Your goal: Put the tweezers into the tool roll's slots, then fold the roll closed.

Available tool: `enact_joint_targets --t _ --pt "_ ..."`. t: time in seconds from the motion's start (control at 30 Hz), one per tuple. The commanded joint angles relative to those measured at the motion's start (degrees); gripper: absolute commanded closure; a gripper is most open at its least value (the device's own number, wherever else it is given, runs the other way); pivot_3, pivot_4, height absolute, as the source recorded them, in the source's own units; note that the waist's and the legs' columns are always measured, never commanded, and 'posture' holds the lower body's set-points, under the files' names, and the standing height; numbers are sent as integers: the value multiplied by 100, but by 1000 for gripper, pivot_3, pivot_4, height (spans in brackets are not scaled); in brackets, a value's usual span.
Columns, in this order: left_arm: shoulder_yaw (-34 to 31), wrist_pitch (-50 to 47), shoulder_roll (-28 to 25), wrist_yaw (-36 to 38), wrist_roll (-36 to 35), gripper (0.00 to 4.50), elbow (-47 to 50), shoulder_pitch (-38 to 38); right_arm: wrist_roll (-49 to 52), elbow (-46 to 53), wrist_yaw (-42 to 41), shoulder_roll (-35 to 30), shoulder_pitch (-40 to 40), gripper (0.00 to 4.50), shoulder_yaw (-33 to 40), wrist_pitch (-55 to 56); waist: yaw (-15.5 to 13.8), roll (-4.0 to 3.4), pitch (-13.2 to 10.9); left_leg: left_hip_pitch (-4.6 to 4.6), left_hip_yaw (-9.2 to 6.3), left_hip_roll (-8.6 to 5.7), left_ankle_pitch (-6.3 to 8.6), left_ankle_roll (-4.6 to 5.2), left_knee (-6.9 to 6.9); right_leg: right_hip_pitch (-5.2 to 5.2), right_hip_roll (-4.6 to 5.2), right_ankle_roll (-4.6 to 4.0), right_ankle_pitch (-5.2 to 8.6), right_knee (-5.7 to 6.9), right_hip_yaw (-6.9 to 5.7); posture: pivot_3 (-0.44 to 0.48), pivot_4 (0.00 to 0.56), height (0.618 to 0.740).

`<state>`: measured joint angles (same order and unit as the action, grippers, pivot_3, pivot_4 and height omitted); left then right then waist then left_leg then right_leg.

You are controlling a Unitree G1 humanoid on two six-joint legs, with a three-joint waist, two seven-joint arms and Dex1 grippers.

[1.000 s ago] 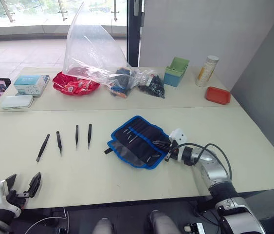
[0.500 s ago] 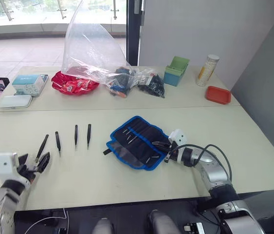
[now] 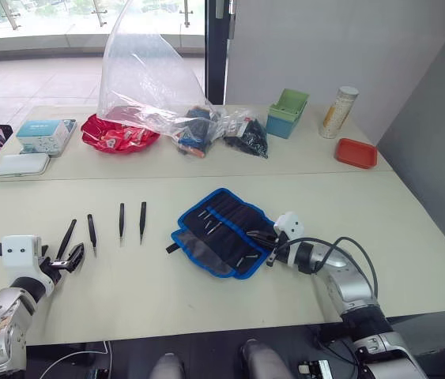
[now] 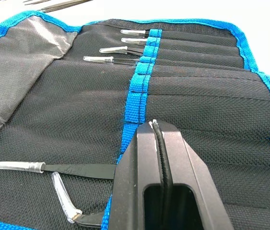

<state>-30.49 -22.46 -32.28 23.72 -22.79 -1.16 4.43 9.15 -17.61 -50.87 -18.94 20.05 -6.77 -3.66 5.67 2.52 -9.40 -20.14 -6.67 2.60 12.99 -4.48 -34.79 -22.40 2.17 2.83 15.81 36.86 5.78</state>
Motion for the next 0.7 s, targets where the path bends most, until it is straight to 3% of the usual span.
enact_joint_targets --t 0.03,0.07,0.1,0.17,0.5,0.7 --pt "-76 -161 -83 -98 47 24 123 98 -266 -389 -45 -27 -266 4500 -367 -369 -2 0 0 0 0 0 0 0 0 0 0 0 0 -1 0 0 150 740" --pt "-63 -212 -79 -107 45 24 131 109 -270 -394 -43 -25 -261 4500 -370 -368 -2 0 0 0 0 0 0 0 0 0 0 0 0 -1 0 0 150 740" --pt "-54 -259 -62 -90 8 571 144 109 -274 -410 -42 -21 -250 4500 -372 -363 -1 0 0 1 0 0 0 -1 0 1 0 0 0 -2 0 0 150 740" --pt "-54 -346 -33 -91 -38 1051 193 113 -279 -427 -35 -9 -232 4500 -378 -363 -4 -1 0 1 0 0 0 -1 0 2 0 0 0 -2 0 0 150 740" --pt "-231 90 -62 -231 90 4451 -20 -119 -282 -364 -19 14 -278 4500 -426 -395 -15 -1 0 3 0 0 0 -1 -2 4 1 0 0 -3 0 0 150 740" --pt "-425 120 24 75 -773 4483 302 -1032 -257 -303 39 -16 -368 4500 -382 -407 -47 16 2 -3 0 0 -1 -3 -7 4 1 1 -1 -4 -5 0 150 740"
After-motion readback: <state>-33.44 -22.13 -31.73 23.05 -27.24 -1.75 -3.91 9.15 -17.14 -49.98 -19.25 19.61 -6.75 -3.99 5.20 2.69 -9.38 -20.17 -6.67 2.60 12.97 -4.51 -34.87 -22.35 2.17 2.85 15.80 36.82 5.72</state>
